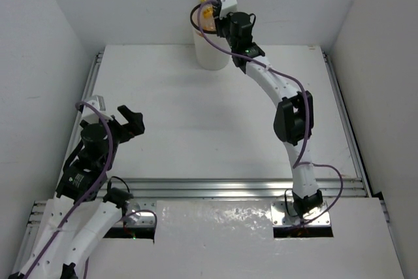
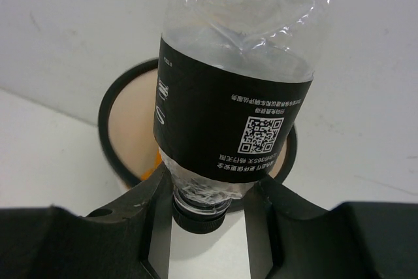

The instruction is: Put the plastic bottles in the bin

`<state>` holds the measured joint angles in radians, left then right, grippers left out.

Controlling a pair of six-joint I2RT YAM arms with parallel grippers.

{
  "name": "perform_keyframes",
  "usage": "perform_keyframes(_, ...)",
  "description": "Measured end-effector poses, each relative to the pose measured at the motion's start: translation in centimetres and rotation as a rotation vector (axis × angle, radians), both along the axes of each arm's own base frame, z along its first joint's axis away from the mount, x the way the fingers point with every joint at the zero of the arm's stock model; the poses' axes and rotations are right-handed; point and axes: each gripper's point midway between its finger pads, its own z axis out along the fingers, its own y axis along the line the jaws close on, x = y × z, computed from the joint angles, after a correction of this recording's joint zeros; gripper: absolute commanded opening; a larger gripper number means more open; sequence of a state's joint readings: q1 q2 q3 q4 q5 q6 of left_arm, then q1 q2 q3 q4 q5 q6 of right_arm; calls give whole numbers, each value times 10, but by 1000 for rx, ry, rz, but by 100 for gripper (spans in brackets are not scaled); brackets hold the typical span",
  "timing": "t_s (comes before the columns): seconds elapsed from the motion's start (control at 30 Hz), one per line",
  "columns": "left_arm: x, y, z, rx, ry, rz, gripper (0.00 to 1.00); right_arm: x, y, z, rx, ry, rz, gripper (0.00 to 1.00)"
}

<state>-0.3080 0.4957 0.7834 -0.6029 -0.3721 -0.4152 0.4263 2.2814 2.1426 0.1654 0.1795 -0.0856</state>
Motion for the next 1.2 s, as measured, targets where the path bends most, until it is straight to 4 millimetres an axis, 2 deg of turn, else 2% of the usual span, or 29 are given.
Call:
perform_keyframes(0.1, 0, 0, 0, 0, 0, 0, 100, 9, -8, 10, 23, -51, -8, 23)
perform_keyframes(0.2, 0, 0, 0, -1, -3, 0, 100, 24, -7, 19, 49, -120, 16, 24)
perform_keyframes(0.27, -1, 0, 1, -2, -7, 0, 100, 31, -8, 18, 61, -142, 27, 25)
perform_keyframes(0.4, -2, 0, 1, -3, -10, -1, 100, 46, -9, -1, 102, -147, 54, 26)
perform_keyframes(0.5, -2, 0, 0, -2, -6, -3, 100, 57, -14, -28, 127, -109, 57, 29)
perform_keyframes(0.53, -1, 0, -1, -2, -4, -3, 100, 60, -17, -37, 129, -96, 54, 34)
perform_keyframes(0.6, 0, -1, -2, 1, 3, -3, 100, 63, -18, -40, 153, -101, 61, 48)
perform_keyframes(0.63, 0, -1, -3, 2, 7, -3, 100, 64, -21, -39, 155, -102, 59, 65)
perform_keyframes(0.67, 1, -1, -4, 3, 11, -3, 100, 64, -22, -38, 161, -103, 58, 72)
perform_keyframes(0.7, 1, -1, -5, 4, 14, -4, 100, 65, -24, -36, 161, -106, 58, 90)
perform_keyframes(0.73, 1, -1, -5, 4, 15, -5, 99, 65, -24, -35, 165, -105, 56, 90)
perform_keyframes(0.77, 1, -2, -5, 4, 16, -7, 99, 65, -25, -34, 161, -107, 56, 98)
perform_keyframes(0.97, 1, -3, -5, 1, 17, -15, 99, 65, -25, -25, 163, -118, 59, 99)
perform_keyframes(1.2, 3, -6, -9, 7, 33, -26, 99, 62, -26, -30, 148, -70, 50, 99)
